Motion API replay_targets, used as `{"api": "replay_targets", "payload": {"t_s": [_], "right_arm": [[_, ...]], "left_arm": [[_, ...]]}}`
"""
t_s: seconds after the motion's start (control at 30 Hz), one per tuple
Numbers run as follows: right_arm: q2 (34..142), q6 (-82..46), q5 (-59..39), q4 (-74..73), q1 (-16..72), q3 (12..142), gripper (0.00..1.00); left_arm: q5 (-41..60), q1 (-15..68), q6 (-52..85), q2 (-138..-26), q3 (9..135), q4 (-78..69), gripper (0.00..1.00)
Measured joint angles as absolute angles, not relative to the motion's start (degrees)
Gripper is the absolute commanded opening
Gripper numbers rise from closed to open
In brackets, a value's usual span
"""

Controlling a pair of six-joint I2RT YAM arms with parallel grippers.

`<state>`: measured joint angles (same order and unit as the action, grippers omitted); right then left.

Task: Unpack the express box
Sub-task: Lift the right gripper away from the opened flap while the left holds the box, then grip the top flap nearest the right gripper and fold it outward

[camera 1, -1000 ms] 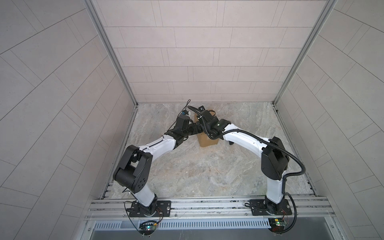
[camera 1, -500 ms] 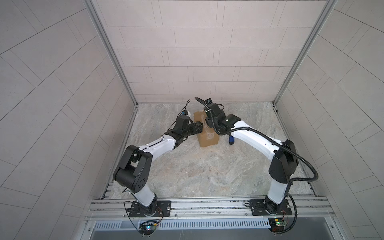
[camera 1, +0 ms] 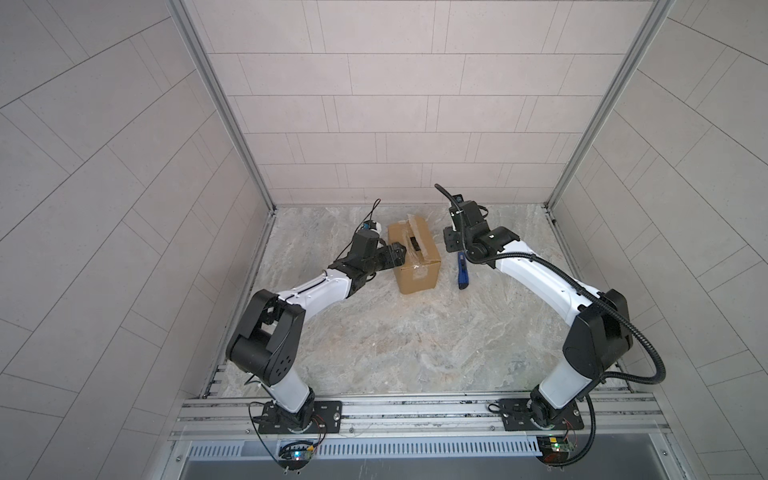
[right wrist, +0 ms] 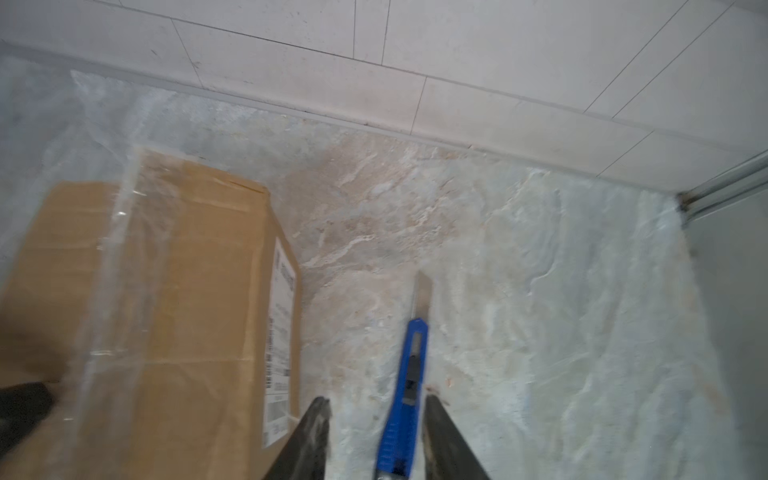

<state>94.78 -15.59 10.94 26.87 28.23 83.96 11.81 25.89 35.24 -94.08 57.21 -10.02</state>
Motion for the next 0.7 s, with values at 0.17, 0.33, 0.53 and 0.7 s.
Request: {"api": "replay_targets", "payload": {"t_s": [0.17,0.33,0.53,0.7], "right_arm": [[94.11,-15.90,8.78,26.94,32.16,85.36,0.65],[94.89,-15.03,9.89,28.05,37.28,89.52,0.64],[99.09,-14.37,11.25,28.05,39.83,91.33,0.63],[103.53,-13.63,13.43,28.97,39.99,91.44,0.62]], "left_arm": [[11.92,25.89,35.62,-94.08,57.23,-10.00,0.89],[12.14,25.89,36.05,-94.08,57.23,-9.96,0.89],[12.25,25.89,36.25,-94.08,57.23,-9.96,0.89],[12.38,25.89,36.51,-94.11,57.23,-9.98,0.89]]}}
